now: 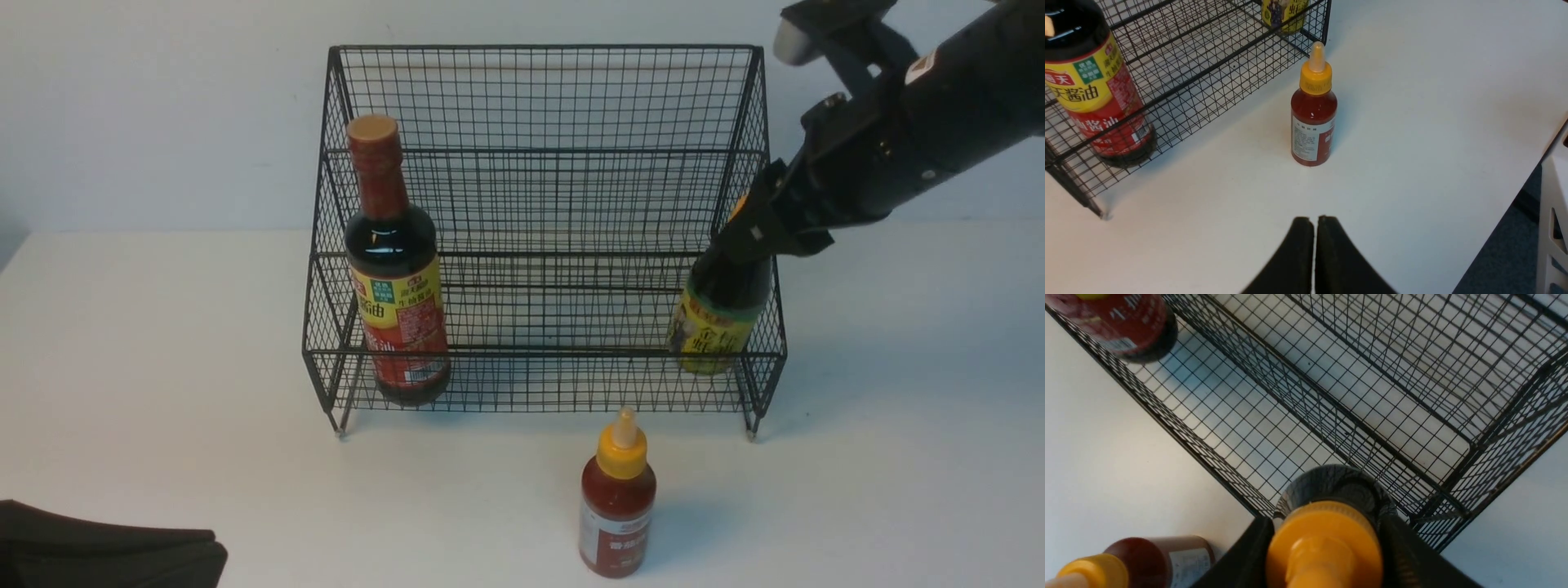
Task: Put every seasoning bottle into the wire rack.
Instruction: Use the right arm to put the condiment bottle back on the shelf
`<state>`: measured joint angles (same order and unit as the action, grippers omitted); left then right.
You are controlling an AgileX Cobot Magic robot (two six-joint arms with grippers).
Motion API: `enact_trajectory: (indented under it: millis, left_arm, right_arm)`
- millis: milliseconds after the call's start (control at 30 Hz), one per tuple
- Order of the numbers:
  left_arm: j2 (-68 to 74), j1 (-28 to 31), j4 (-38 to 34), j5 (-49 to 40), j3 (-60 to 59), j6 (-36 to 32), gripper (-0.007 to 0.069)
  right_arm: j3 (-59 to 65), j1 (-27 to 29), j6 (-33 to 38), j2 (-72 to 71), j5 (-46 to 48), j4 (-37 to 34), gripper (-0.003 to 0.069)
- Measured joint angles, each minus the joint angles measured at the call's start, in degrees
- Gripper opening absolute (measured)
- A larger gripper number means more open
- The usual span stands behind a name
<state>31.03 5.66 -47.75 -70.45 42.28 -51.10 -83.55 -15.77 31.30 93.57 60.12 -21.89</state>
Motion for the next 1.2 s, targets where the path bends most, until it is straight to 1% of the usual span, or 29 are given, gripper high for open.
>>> enact_trajectory:
  millis: [333, 633, 700, 900, 933, 1000, 1133, 1167, 1200]
  left_arm:
    - [0.0, 0.0, 0.0, -0.57, 0.0, 0.0, -0.0005]
    - [0.0, 0.0, 0.0, -0.8, 0.0, -0.05, -0.0005]
    - [0.0, 0.0, 0.0, -0.82, 0.0, -0.05, -0.0005]
    - [0.0, 0.0, 0.0, -0.99, 0.0, -0.05, -0.0005]
    - [0.0, 0.0, 0.09, -0.99, 0.0, -0.05, -0.0005]
    - [0.0, 0.0, 0.25, -1.07, 0.0, -0.05, -0.0005]
    - [0.0, 0.0, 0.31, -1.12, 0.0, -0.05, -0.0005]
    - [0.0, 0.0, 0.35, -1.18, 0.0, -0.05, -0.0005]
    - [0.0, 0.0, 0.42, -1.18, 0.0, -0.05, -0.0005]
  right_arm:
    - [0.0, 0.0, 0.07, 3.78, -0.53, 0.0, 0.0301]
    - [0.0, 0.0, 0.01, 4.05, -0.57, 0.0, 0.0304]
    - [0.0, 0.0, 0.01, 4.05, -0.57, -0.06, 0.0319]
    - [-0.74, 0.0, -0.04, 4.05, -0.82, -0.71, 0.041]
    - [-0.83, 0.0, -0.13, 4.05, -0.77, -0.71, 0.041]
    - [-3.17, 0.0, -1.52, 4.05, 1.29, -0.38, 0.0427]
    - [-7.63, 0.0, -4.51, 4.05, 7.15, 1.85, 0.043]
    - [-10.94, 0.0, -7.22, 4.05, 9.96, 3.81, 0.043]
    - [-12.63, 0.0, -9.01, 4.05, 10.62, 5.01, 0.043]
